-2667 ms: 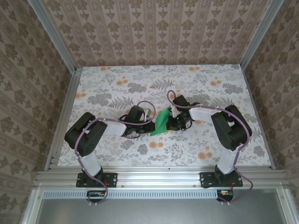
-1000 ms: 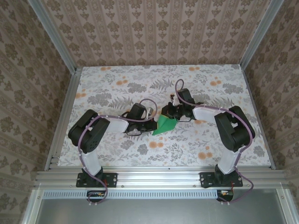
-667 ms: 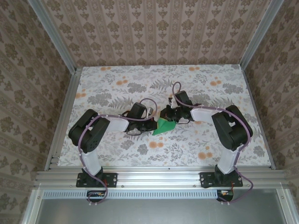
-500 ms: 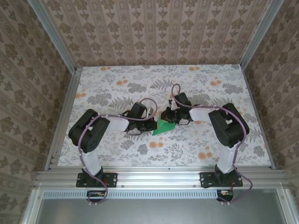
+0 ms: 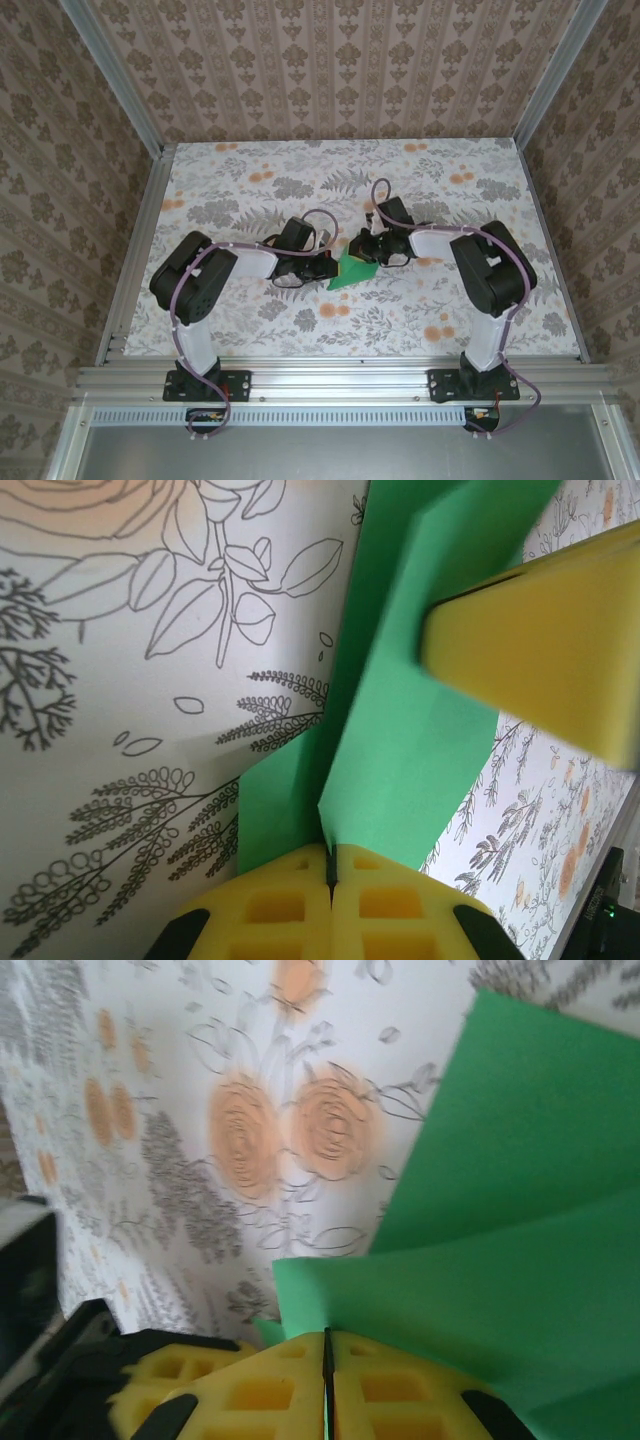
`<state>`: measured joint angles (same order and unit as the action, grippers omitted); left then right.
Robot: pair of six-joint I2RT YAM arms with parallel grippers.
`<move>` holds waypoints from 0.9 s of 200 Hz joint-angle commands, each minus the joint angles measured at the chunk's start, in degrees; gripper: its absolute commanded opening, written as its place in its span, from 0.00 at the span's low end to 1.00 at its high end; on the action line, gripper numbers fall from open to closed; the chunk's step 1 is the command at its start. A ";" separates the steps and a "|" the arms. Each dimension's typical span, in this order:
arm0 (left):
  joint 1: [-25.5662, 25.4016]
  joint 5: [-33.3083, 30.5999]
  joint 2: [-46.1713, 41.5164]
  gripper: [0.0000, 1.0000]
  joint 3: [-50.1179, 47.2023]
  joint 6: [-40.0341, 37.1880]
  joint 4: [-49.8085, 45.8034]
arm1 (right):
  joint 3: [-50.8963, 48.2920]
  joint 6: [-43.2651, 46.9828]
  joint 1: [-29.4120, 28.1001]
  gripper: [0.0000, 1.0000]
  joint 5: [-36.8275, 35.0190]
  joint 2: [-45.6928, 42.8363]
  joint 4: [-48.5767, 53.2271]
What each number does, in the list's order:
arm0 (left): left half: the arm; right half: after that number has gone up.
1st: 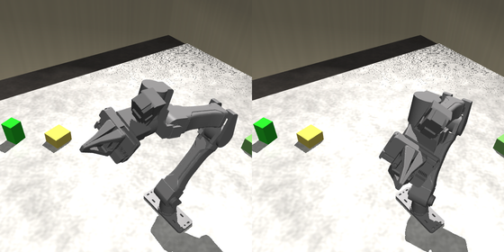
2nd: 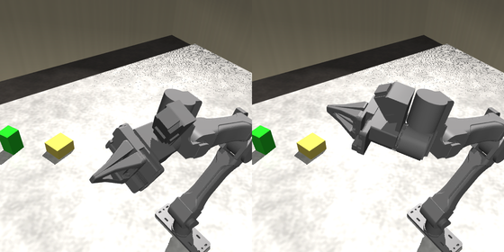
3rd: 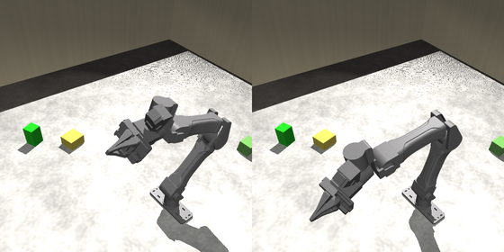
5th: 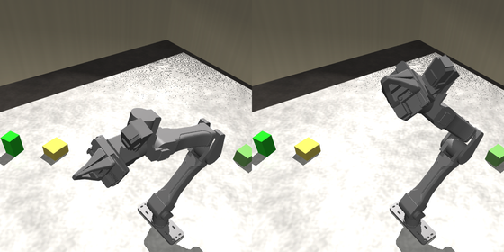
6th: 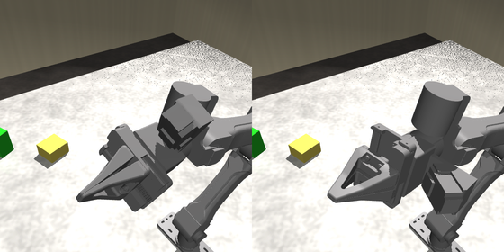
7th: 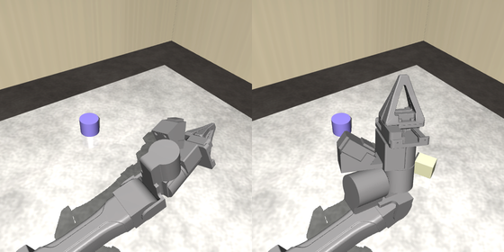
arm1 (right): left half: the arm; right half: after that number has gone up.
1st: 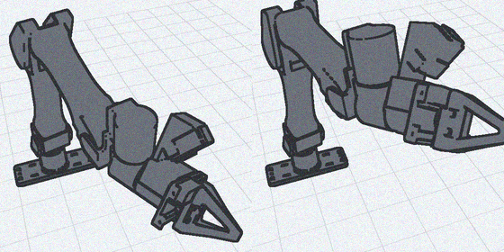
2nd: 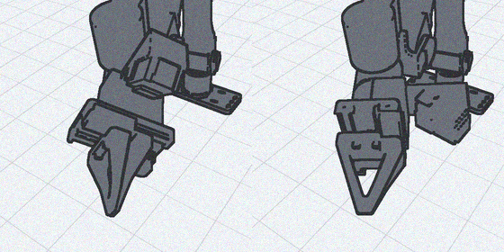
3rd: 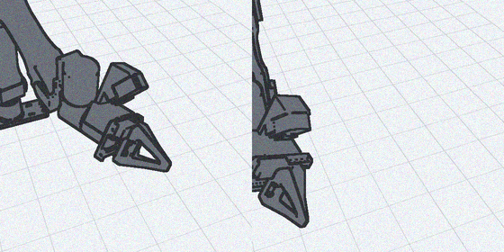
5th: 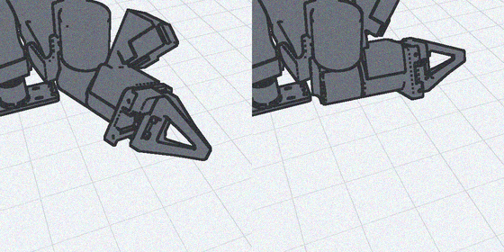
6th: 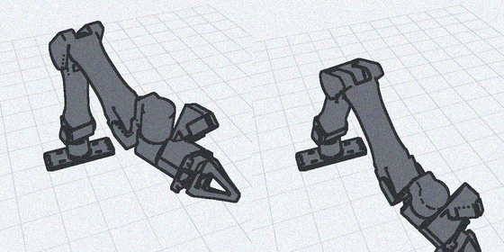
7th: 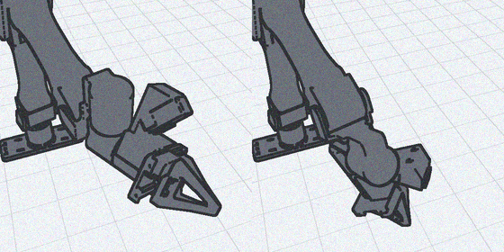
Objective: Fold a paper plane with a square sheet of paper (pick it up from the middle)
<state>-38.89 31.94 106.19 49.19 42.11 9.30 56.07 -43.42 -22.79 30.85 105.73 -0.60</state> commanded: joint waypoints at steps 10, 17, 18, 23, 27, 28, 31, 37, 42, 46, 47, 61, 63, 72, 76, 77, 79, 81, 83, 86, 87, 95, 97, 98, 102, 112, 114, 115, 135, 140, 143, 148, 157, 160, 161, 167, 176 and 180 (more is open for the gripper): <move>-0.39 -1.20 3.73 0.00 -1.10 -1.90 -8.94 | 0.79 0.54 -0.14 0.11 0.15 -4.78 2.06; -0.45 -1.13 3.70 0.00 -0.99 -2.01 -9.03 | 0.79 0.40 -0.33 0.12 -0.27 -4.98 2.13; -0.47 -1.11 3.73 0.00 -0.96 -2.02 -9.08 | 0.84 0.37 -0.42 0.12 -0.35 -4.99 2.11; -0.48 -1.13 3.67 0.00 -0.93 -2.11 -9.28 | 0.80 0.27 -0.58 0.12 -0.66 -4.99 2.22; -0.45 -1.11 3.67 0.00 -0.90 -2.20 -9.30 | 0.84 0.31 -0.82 0.12 -0.70 -4.89 2.22; -0.42 -1.10 3.67 0.00 -0.88 -2.20 -9.30 | 0.86 0.33 -0.84 0.12 -0.70 -4.82 2.20; -0.43 -1.10 3.67 0.00 -0.93 -2.26 -9.30 | 1.00 0.38 -1.00 0.12 -0.66 -4.65 2.25; -0.48 -1.05 3.66 0.00 -0.85 -2.36 -9.30 | 1.41 0.54 -1.47 0.12 -0.47 -3.94 2.60; -0.41 -1.02 3.67 0.00 -0.71 -2.31 -9.37 | 1.83 0.61 -1.88 0.12 -0.36 -3.25 3.11; -0.43 -1.01 3.67 0.00 -0.60 -2.40 -9.44 | 2.10 0.64 -2.19 0.12 -0.31 -2.76 3.34; -0.41 -1.01 3.72 0.00 -0.59 -2.39 -9.46 | 2.19 0.67 -2.27 0.12 -0.33 -2.61 3.38; -0.47 -0.98 3.84 0.00 -0.30 -2.73 -10.05 | 1.92 0.27 -3.37 0.12 -0.86 -1.31 2.93; -0.48 -1.00 3.84 0.00 -0.27 -2.77 -10.21 | 1.82 0.09 -3.46 0.12 -0.90 -1.12 2.77; -0.46 -1.08 3.85 0.00 -0.15 -2.82 -10.32 | 1.43 -0.33 -3.96 0.12 -0.90 -0.62 2.07; -0.44 -1.02 3.85 0.00 -0.09 -2.83 -10.40 | 1.18 -0.50 -4.16 0.12 -0.80 -0.46 1.82; -0.41 -1.06 3.85 0.00 -0.12 -2.83 -10.42 | 1.12 -0.56 -4.13 0.12 -0.84 -0.40 1.70; -0.40 -1.04 3.85 0.00 -0.01 -2.82 -10.46 | 1.00 -0.67 -4.25 0.12 -0.81 -0.37 1.47; -0.42 -1.06 3.85 0.00 -0.05 -2.82 -10.58 | 0.84 -0.78 -4.34 0.12 -0.80 -0.36 1.30; -0.46 -1.04 3.80 0.00 0.03 -2.82 -10.59 | 0.69 -0.79 -4.43 0.12 -0.79 -0.29 1.11; -0.48 -1.03 3.89 0.00 0.11 -2.89 -10.66 | 0.54 -0.91 -4.58 0.12 -0.70 -0.30 0.91; -0.44 -1.02 3.91 0.00 0.07 -2.90 -10.68 | 0.49 -0.94 -4.61 0.12 -0.66 -0.28 0.84; -0.44 -0.94 3.97 0.00 0.24 -3.00 -10.84 | 0.03 -1.12 -4.96 0.12 -0.62 -0.20 0.49; -0.47 -0.86 3.99 0.00 0.30 -3.08 -10.87 | -0.06 -1.14 -5.05 0.12 -0.53 -0.14 0.33; -0.48 -0.84 4.05 0.00 0.39 -3.13 -10.92 | -0.07 -1.14 -5.10 0.12 -0.48 -0.16 0.29; -0.48 -0.79 4.15 0.00 0.47 -3.38 -11.16 | -0.34 -1.29 -5.23 0.11 -0.37 0.02 0.25; -0.47 -0.83 4.20 0.00 0.73 -3.52 -11.52 | -0.87 -1.62 -5.42 0.11 -0.31 0.30 -0.09; -0.48 -0.83 4.20 0.00 0.69 -3.52 -11.55 | -1.01 -1.66 -5.43 0.11 -0.39 0.38 -0.17; -0.44 -0.83 4.24 0.00 0.67 -3.52 -11.57 | -1.12 -1.66 -5.47 0.11 -0.41 0.37 -0.18; -0.51 -1.04 4.31 0.00 0.78 -3.53 -11.73 | -2.67 -1.35 -5.46 0.11 -2.11 0.76 0.01; -0.47 -1.16 4.37 0.00 0.75 -3.48 -11.72 | -3.00 -1.12 -5.36 0.11 -2.55 0.71 0.10; -0.46 -1.18 4.37 0.00 0.73 -3.44 -11.68 | -3.22 -0.97 -5.39 0.11 -2.79 0.86 0.01; -0.50 -1.18 4.37 0.00 0.81 -3.45 -11.72 | -3.54 -0.80 -5.32 0.11 -3.32 0.97 0.07; -0.51 -1.23 4.46 0.00 0.82 -3.53 -11.83 | -4.02 -0.42 -5.02 0.10 -3.72 1.56 0.00; -0.48 -1.22 4.51 0.00 0.78 -3.52 -11.91 | -4.04 -0.29 -4.87 0.10 -3.67 1.88 -0.10; -0.48 -1.25 4.53 0.00 0.75 -3.52 -11.92 | -4.09 -0.23 -4.84 0.10 -3.68 1.99 -0.15; -0.56 -1.23 4.68 0.00 0.94 -3.63 -12.20 | -4.29 -0.09 -4.60 0.10 -3.61 2.63 -0.51; -0.55 -1.10 4.81 0.00 1.17 -3.87 -12.65 | -4.51 -0.03 -4.08 0.10 -3.69 3.23 -0.71; -0.57 -1.21 4.93 0.00 1.13 -3.87 -12.83 | -4.66 0.00 -3.83 0.10 -3.65 3.27 -0.84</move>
<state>-38.92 33.19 107.15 51.55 40.23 5.54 53.43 -44.03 -27.49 28.71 106.00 -2.46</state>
